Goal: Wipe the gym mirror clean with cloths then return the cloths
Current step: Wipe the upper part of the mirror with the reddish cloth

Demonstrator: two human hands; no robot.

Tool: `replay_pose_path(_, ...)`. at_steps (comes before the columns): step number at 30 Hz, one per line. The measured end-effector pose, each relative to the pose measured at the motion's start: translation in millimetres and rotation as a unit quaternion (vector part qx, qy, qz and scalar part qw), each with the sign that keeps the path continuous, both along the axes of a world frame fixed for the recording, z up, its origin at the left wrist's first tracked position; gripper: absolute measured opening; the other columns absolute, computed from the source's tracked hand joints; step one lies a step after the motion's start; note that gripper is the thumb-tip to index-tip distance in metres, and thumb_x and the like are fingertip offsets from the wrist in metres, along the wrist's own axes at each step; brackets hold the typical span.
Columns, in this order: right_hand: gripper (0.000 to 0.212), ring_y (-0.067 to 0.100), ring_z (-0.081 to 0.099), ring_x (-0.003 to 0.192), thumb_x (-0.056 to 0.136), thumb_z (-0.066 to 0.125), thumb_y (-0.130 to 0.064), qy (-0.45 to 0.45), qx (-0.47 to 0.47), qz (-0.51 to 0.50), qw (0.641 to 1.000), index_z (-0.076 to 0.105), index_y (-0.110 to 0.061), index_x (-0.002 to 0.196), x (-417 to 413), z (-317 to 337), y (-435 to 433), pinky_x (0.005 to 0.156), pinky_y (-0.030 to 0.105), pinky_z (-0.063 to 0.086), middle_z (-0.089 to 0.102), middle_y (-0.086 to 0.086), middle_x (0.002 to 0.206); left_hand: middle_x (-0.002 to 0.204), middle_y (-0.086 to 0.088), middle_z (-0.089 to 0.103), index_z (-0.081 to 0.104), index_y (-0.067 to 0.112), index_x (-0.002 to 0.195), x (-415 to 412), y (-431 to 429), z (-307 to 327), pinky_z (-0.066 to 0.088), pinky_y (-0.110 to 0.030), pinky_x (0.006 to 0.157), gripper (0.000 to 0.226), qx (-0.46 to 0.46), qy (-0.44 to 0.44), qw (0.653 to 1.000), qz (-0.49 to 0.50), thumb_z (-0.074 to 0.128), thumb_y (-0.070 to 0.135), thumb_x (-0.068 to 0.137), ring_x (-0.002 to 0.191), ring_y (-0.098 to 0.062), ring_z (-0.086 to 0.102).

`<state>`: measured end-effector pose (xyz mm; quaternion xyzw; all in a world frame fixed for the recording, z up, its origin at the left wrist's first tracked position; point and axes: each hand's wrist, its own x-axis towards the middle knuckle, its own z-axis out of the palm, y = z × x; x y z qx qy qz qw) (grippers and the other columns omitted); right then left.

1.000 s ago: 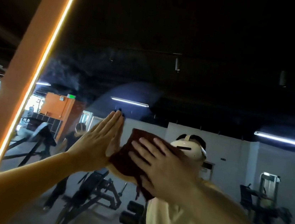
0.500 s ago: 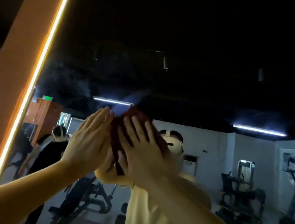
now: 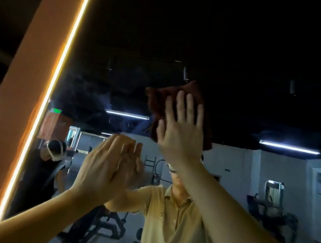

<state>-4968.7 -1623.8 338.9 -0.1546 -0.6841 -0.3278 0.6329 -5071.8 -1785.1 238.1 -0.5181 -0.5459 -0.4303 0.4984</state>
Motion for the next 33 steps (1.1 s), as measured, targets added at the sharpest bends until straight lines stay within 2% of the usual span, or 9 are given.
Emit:
replay_pose_path(6,0.065,0.026,0.008,0.161,0.103,0.036,-0.047,-0.364,0.195,-0.041,0.910,0.028,-0.026,0.164,27,-72,13,0.129,0.050,0.000,0.018,0.005,0.173,0.118,-0.007,0.068,0.062,0.007,0.129,8,5,15,0.048,-0.038,0.082,0.040,0.054,-0.101,0.993,0.027,0.041,0.029,0.102,0.107,-0.024,0.062)
replay_pose_path(10,0.068,0.028,0.011,0.161,0.102,0.024,-0.052,-0.171,0.068,-0.098,0.978,0.026,-0.023,0.164,70,11,44,0.129,0.051,0.005,0.019,0.009,0.172,0.138,-0.010,0.067,0.052,0.007,0.150,7,-3,14,0.046,-0.032,0.098,0.057,-0.024,-0.075,0.994,0.070,0.048,0.035,0.101,0.128,-0.027,0.061)
replay_pose_path(13,0.068,0.034,0.013,0.160,0.105,0.023,-0.051,0.017,-0.068,-0.076,0.995,0.028,-0.018,0.164,64,63,31,0.129,0.056,0.012,0.020,0.015,0.172,0.165,0.000,0.040,0.031,0.015,0.164,-7,-15,9,0.024,-0.021,0.116,0.064,-0.103,-0.074,0.990,0.055,0.047,0.037,0.106,0.151,-0.013,0.036)
replay_pose_path(16,0.065,0.036,0.012,0.160,0.106,0.027,-0.048,0.035,-0.060,-0.039,0.997,0.028,-0.017,0.164,13,53,-7,0.128,0.058,0.010,0.019,0.017,0.172,0.151,0.015,0.043,0.039,0.019,0.160,-11,-26,10,0.030,-0.016,0.108,0.069,-0.056,-0.107,0.993,0.012,0.035,0.054,0.100,0.136,0.000,0.039)
replay_pose_path(20,0.066,0.031,0.010,0.161,0.101,0.031,-0.047,-0.195,0.073,0.022,0.978,0.036,-0.020,0.161,-32,-24,-34,0.129,0.055,0.005,0.023,0.011,0.171,0.130,-0.005,0.059,0.059,0.008,0.135,-7,-30,8,0.046,-0.036,0.089,0.050,0.067,-0.097,0.993,0.020,0.036,0.035,0.098,0.115,-0.015,0.054)
replay_pose_path(23,0.065,0.026,0.011,0.160,0.099,0.035,-0.048,-0.400,0.168,0.018,0.901,0.039,-0.024,0.159,-6,-71,-15,0.129,0.050,-0.003,0.026,0.006,0.171,0.122,-0.007,0.060,0.062,0.007,0.124,2,-26,3,0.049,-0.041,0.087,0.038,0.055,-0.093,0.994,0.025,0.039,0.027,0.100,0.109,-0.019,0.056)
replay_pose_path(25,0.066,0.023,0.009,0.161,0.101,0.040,-0.050,-0.426,0.191,-0.008,0.884,0.033,-0.027,0.162,27,-79,12,0.129,0.047,-0.006,0.021,0.003,0.172,0.123,-0.008,0.065,0.065,0.006,0.123,13,-22,2,0.049,-0.040,0.090,0.042,0.000,-0.086,0.996,0.036,0.039,0.031,0.101,0.112,-0.023,0.058)
replay_pose_path(30,0.066,0.030,0.012,0.161,0.107,0.026,-0.051,-0.093,-0.010,-0.066,0.993,0.025,-0.019,0.164,117,-40,77,0.129,0.054,0.010,0.021,0.012,0.172,0.127,-0.016,0.070,0.065,0.001,0.126,34,-11,-8,0.056,-0.043,0.094,0.045,-0.116,-0.011,0.980,0.159,0.073,0.019,0.086,0.115,-0.035,0.069)
replay_pose_path(33,0.064,0.034,0.012,0.160,0.107,0.027,-0.045,0.100,-0.151,-0.048,0.982,0.025,-0.013,0.164,125,-26,76,0.128,0.058,0.012,0.017,0.016,0.172,0.136,-0.014,0.066,0.060,0.004,0.137,29,-14,-6,0.047,-0.037,0.100,0.049,-0.126,-0.022,0.981,0.146,0.074,0.017,0.091,0.124,-0.033,0.065)
